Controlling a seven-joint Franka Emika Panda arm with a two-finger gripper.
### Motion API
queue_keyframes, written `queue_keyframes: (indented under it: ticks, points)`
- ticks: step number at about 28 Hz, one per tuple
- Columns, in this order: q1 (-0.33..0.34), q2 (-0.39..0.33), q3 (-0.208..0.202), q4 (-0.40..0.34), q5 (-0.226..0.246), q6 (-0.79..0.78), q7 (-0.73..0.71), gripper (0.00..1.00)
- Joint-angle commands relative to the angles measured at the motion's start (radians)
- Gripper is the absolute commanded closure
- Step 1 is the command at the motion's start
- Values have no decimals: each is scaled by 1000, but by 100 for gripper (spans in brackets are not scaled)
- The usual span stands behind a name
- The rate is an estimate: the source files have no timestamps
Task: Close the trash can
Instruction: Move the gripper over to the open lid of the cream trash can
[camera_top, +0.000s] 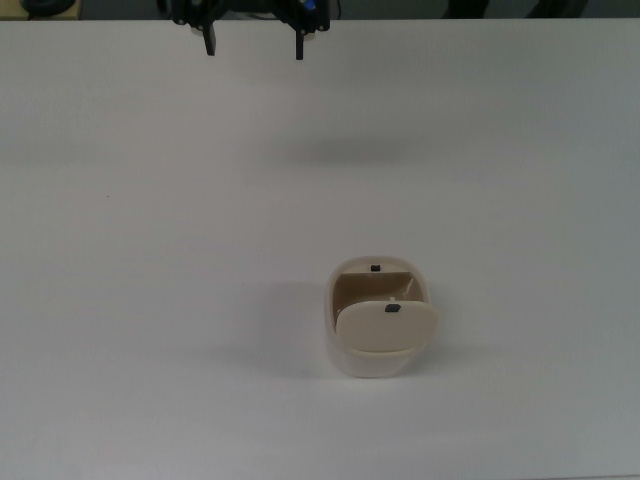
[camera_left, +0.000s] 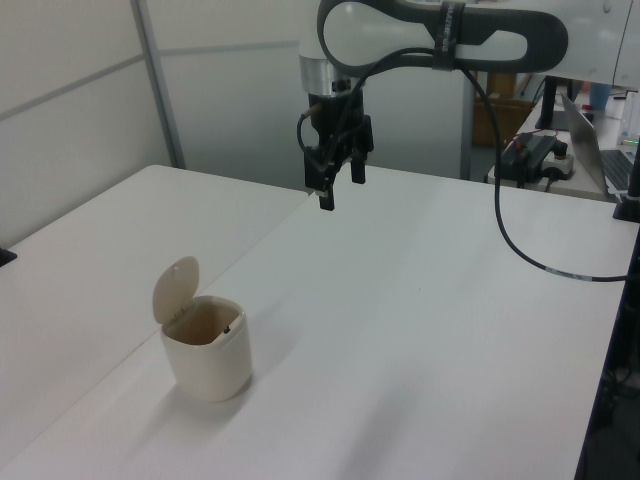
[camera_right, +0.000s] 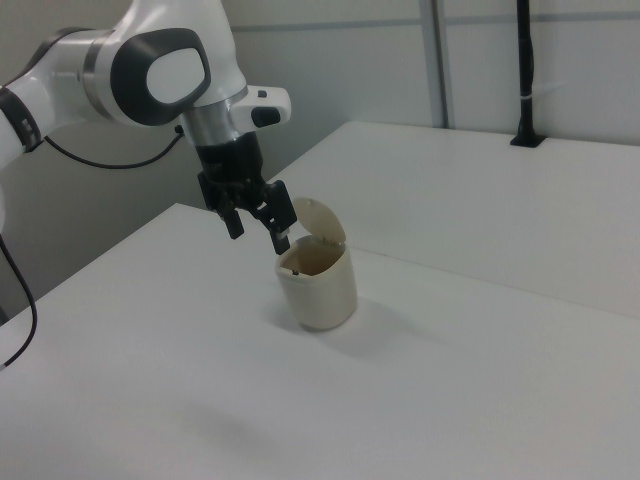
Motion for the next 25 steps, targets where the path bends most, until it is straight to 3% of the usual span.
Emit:
queue_keyframes:
  ticks: [1, 5, 11, 16, 21, 22, 23, 25]
  points:
    - [22, -8, -7, -22, 15, 27, -38, 0]
    - [22, -4, -7, -24, 23, 79, -59, 0]
    - [23, 34, -7, -22, 118, 205, -36, 0]
    - [57, 97, -2, -22, 99, 421, 119, 2]
    - [121, 173, -2, -21, -49, 633, 308, 7]
    - [132, 187, -2, -21, -90, 658, 349, 9]
    - [148, 215, -2, -16, -164, 703, 424, 10]
    - [157, 238, -2, -13, -232, 748, 498, 11]
